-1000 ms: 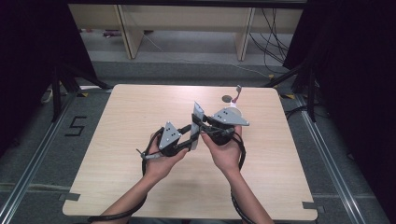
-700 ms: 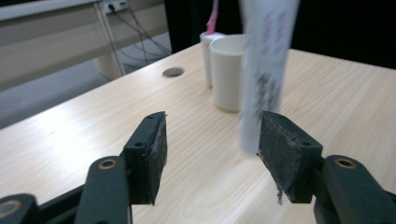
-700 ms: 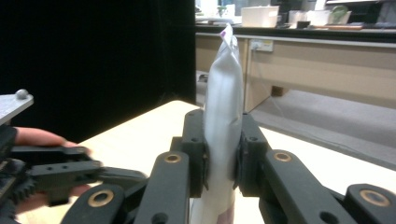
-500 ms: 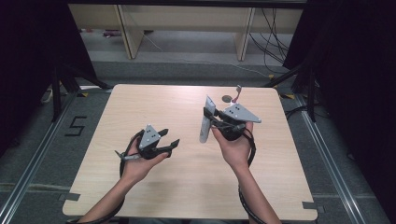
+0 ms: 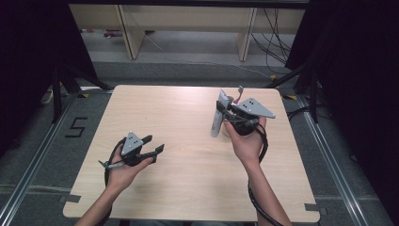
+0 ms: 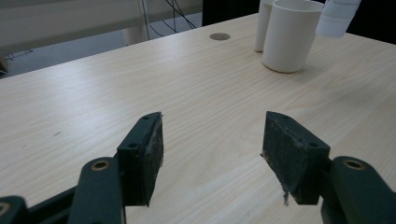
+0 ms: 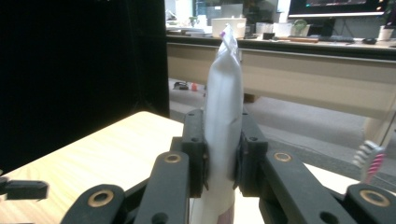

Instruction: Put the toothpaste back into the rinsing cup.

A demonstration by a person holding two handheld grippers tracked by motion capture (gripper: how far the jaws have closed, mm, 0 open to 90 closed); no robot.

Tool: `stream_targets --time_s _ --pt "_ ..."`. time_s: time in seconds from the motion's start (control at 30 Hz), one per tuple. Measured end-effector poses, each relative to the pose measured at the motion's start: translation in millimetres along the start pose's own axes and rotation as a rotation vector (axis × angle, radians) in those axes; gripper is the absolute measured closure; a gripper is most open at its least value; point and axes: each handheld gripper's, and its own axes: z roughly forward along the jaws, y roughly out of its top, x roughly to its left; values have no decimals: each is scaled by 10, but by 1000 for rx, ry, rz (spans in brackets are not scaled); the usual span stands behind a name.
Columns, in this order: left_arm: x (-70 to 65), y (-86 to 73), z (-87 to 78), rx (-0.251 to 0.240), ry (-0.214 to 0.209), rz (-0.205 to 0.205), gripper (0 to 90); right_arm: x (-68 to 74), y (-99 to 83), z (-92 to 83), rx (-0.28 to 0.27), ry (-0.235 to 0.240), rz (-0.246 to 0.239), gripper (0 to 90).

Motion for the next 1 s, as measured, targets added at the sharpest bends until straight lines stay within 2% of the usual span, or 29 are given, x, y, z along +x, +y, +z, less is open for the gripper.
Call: stream_targets --time_s 0.17,0.2,0.23,0.27,0.3,0.4,0.43,0.5,0.6,0.7,0.73,0.83,0.87,0.9,0.97,1.0 --pt "87 -104 -65 -4 20 -20 381 -72 59 -16 -3 -20 -9 776" --pt "94 -131 -77 -5 23 -47 381 -89 70 -14 -3 -21 -8 776" --pt "124 -140 -93 -6 28 -27 381 -105 78 -15 -10 -32 -16 776" --pt "141 -157 -103 -10 31 -28 381 -117 84 -11 -9 -23 -7 776" --pt "155 -173 -113 -14 32 -34 381 -134 95 -14 -12 -37 -23 776" --pt "200 -217 -142 -34 44 -59 381 -158 123 -17 -7 -41 -19 776" --pt "201 -230 -169 -20 63 -80 381 -169 131 -11 -13 -39 -24 776" --pt "216 -244 -184 -20 69 -90 381 -179 147 -12 -7 -45 -14 776" --pt "252 -267 -182 -37 70 -85 381 -208 161 -10 -11 -58 -23 776" --pt "250 -292 -189 -18 90 -102 382 -248 177 1 -18 -68 -38 776" --pt "265 -298 -170 -36 81 -89 382 -253 183 7 -20 -71 -28 776" --pt "257 -316 -176 -18 94 -100 382 -279 200 16 -27 -74 -35 776" --pt "274 -323 -156 -36 82 -87 382 -290 207 12 -24 -79 -39 776" --pt "256 -328 -172 -17 98 -106 382 -295 210 17 -23 -79 -30 776" --pt "260 -337 -170 -19 99 -104 381 -320 216 22 -29 -88 -38 776" --pt "260 -342 -169 -20 100 -107 381 -312 213 23 -23 -92 -10 776"
